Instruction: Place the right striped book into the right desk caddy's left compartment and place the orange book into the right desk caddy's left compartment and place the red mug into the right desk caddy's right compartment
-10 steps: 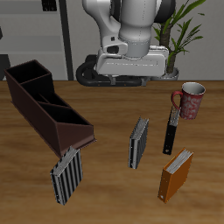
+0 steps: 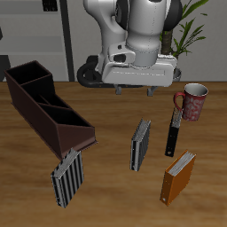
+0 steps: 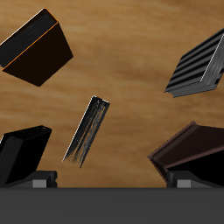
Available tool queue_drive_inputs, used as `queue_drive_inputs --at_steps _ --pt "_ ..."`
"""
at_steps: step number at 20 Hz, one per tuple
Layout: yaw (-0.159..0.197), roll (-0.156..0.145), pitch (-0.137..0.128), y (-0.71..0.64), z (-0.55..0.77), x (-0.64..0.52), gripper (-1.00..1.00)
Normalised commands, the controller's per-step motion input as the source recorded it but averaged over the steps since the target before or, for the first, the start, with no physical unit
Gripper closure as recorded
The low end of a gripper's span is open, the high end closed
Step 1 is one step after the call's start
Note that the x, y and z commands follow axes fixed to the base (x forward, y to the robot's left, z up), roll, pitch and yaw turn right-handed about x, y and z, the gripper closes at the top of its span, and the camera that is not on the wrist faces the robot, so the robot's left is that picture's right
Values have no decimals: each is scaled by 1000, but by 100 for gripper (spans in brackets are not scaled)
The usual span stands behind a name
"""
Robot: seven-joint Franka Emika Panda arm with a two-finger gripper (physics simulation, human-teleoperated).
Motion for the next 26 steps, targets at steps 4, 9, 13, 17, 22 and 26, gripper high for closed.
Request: queue_drive_inputs --at_steps 4,9,13,17,22,26 --pt "17 42 1 -267 69 370 -100" --pt "40 18 -8 -497 198 390 -100" --pt "8 -31 -1 -652 169 420 -100" --pt "38 62 -19 -697 272 430 -100" --pt "11 90 13 -351 39 215 -100" --pt "7 -11 -21 -559 -101 276 -100"
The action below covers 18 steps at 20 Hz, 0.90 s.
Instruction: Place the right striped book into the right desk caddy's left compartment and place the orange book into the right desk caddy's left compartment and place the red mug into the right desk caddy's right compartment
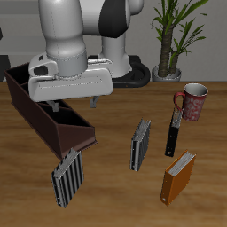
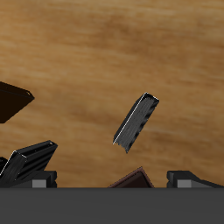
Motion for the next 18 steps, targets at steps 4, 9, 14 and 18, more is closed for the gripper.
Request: queue_drive_inputs --at_steps 4,9,14,18 --pt "-26 19 -18 -442 -285 251 -100" --pt "-41 -7 -36 -192 -231 124 -100" --pt "-85 32 -15 75 -225 84 -100" --pt "-49 30 -26 49 -197 87 -100"
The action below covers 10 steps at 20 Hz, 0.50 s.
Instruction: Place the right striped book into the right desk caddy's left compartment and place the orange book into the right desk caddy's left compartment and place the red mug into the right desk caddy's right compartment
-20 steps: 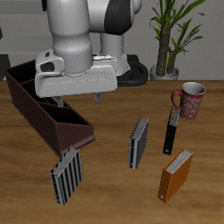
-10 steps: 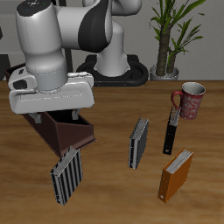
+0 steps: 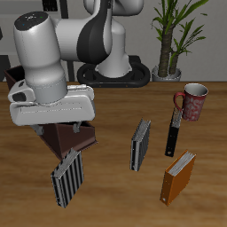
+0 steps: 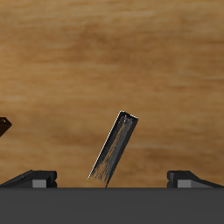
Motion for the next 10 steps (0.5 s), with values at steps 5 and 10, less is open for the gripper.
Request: queue_drive_inputs --at_steps 5,10 --pt "-54 -8 2 -52 -221 191 -100" --pt "-47 12 15 5 -197 127 -100"
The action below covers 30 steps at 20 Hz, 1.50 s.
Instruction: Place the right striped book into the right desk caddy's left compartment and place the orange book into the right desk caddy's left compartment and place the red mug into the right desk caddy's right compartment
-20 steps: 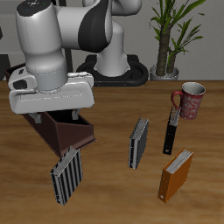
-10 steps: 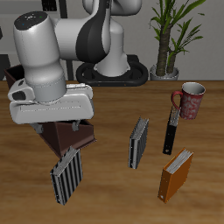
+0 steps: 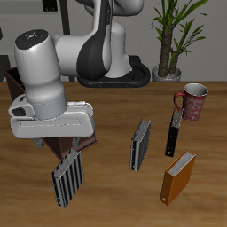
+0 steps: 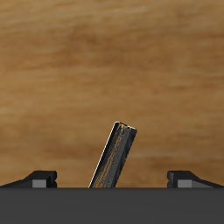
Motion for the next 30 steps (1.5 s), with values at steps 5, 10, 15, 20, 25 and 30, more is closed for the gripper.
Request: queue_drive_inputs --at_steps 5,10,15,20,25,30 --pt "-18 7 7 47 -326 94 -100" --pt "-33 -6 7 -135 -249 102 -100" --pt "-28 -18 10 -96 -155 52 -100" --pt "-20 -5 17 46 -222 33 -100" --pt "-41 16 21 72 -232 19 -100" --pt "-10 1 33 86 -241 23 100"
